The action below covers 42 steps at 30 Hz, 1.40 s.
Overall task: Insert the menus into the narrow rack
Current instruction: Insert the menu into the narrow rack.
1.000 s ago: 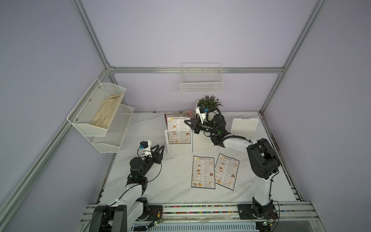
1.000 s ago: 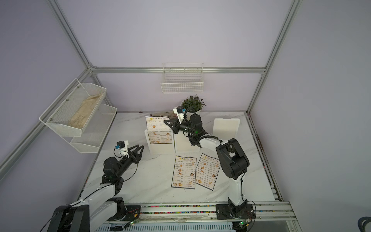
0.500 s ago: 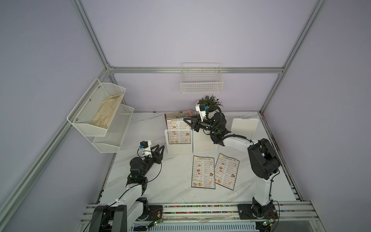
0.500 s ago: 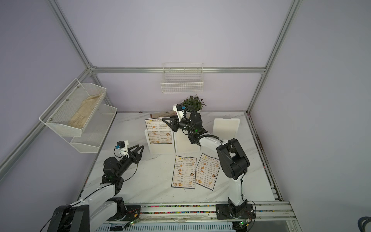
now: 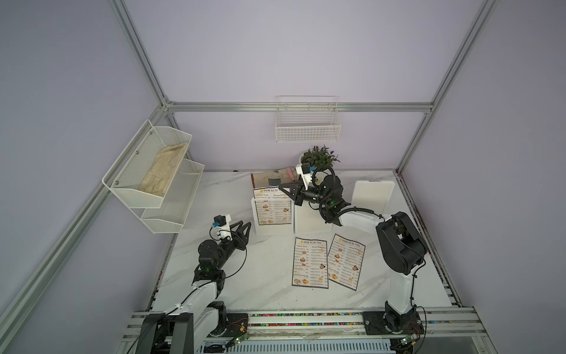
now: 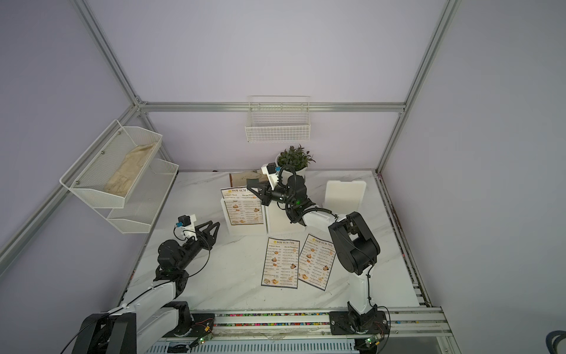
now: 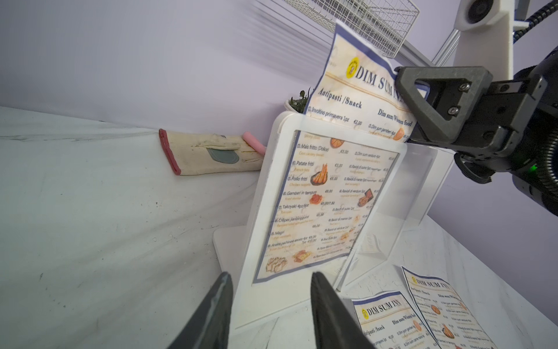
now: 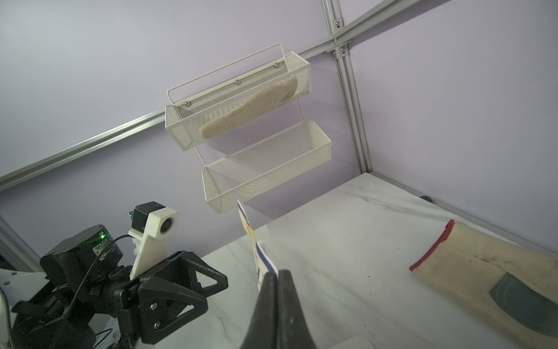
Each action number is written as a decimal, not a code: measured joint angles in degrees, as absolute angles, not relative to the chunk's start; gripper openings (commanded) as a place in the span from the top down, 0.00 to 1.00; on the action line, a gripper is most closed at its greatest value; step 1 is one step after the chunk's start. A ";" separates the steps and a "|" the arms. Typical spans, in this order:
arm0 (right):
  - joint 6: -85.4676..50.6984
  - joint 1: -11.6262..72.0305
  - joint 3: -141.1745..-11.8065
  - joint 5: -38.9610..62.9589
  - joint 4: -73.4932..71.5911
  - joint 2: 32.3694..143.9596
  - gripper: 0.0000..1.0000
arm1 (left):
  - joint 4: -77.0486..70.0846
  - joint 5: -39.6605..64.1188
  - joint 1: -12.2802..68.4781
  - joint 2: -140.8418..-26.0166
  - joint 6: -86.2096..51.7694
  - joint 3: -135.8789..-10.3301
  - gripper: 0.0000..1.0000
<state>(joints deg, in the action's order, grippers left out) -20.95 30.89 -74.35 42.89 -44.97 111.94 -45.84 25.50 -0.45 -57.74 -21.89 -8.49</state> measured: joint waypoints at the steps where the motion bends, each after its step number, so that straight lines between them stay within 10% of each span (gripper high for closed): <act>1: -20.73 30.94 -74.32 42.85 -44.95 111.87 0.98 | -45.84 25.50 -0.36 -57.74 -21.89 -8.49 0.56; 10: -18.81 31.00 -75.53 41.80 -40.80 110.21 0.81 | -45.84 25.50 -0.30 -57.74 -21.89 -8.49 0.57; 42: -5.93 34.30 -79.20 32.03 -21.43 107.20 0.94 | -45.84 25.47 -0.21 -57.71 -21.87 -8.49 0.56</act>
